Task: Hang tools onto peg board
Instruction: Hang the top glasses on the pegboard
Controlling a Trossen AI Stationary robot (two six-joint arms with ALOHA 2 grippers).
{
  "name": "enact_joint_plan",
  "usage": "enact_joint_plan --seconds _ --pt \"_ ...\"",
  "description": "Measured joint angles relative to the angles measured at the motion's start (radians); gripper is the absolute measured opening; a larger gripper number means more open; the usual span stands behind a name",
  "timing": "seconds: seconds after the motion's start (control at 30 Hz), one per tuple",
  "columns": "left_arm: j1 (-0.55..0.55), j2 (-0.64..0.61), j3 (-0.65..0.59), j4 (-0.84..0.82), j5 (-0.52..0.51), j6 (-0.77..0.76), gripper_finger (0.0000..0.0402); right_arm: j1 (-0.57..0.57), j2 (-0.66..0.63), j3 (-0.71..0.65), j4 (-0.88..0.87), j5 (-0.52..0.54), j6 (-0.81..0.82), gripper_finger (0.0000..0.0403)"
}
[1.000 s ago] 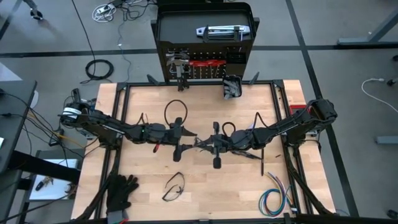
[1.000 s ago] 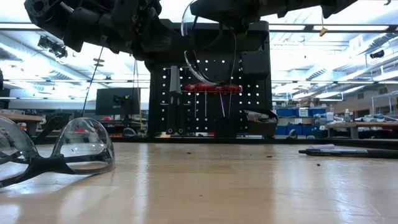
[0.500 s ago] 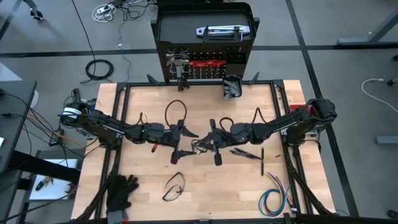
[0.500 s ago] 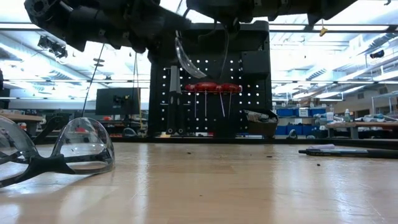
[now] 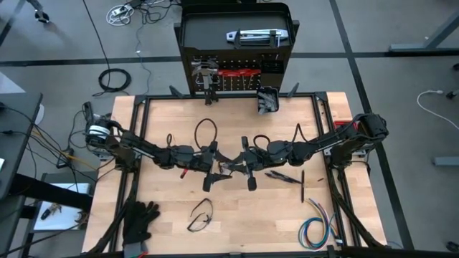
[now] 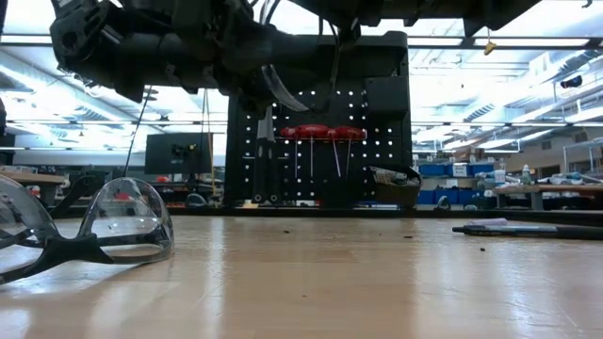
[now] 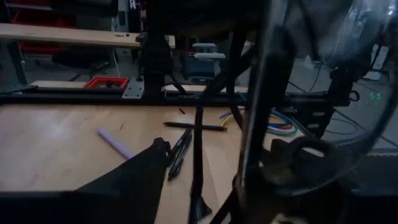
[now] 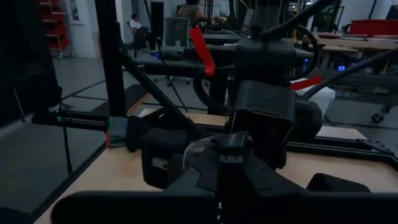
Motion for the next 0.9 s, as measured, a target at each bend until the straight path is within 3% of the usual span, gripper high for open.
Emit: enact_joint_plan --seconds 0.43,0.9 --pt "0.0 -0.005 0.0 -0.027 0.002 0.01 0.0164 0.008 -0.004 0.0 -0.053 0.049 0.001 0.0029" --pt "0.002 -0.026 0.001 -0.121 0.003 0.007 0.0153 0.01 -0.069 -0.001 -0.235 0.059 0.066 0.0032"
